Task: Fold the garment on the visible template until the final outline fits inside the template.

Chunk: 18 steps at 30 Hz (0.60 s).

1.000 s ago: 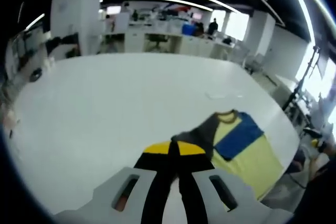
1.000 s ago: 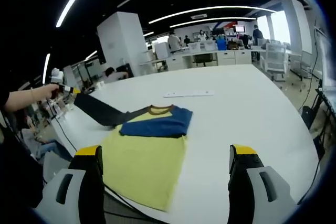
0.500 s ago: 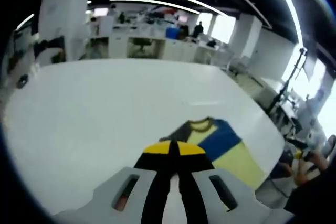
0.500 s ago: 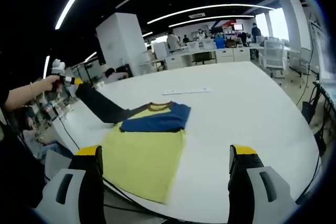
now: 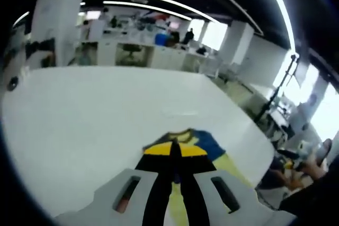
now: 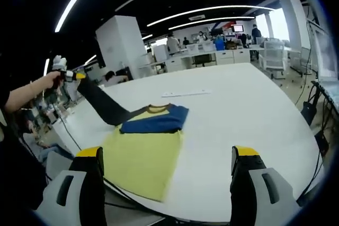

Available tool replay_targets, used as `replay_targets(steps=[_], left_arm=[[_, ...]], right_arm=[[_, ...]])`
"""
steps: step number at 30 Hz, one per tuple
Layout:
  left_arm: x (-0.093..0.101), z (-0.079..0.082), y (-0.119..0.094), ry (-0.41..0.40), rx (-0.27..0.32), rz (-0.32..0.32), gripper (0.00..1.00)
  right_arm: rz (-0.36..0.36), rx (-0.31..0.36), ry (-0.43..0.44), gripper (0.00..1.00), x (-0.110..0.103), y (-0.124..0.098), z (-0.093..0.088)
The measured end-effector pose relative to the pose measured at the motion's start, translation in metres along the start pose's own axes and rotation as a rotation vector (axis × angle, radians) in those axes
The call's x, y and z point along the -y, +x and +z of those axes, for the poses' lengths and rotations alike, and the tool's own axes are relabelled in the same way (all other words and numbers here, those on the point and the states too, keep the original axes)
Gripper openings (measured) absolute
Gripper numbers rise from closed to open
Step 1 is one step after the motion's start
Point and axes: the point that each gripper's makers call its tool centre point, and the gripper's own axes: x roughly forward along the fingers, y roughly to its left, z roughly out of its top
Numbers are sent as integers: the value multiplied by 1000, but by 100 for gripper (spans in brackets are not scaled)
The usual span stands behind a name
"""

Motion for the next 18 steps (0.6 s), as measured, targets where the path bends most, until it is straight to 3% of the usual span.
replay_targets(steps=[11, 18], left_arm=[[41, 2, 24, 1, -17, -40, 0], [55, -3, 39, -8, -36, -52, 0]], right_arm=[[0, 0, 15, 100, 18, -5, -8], [2, 2, 14, 100, 22, -7, -7]])
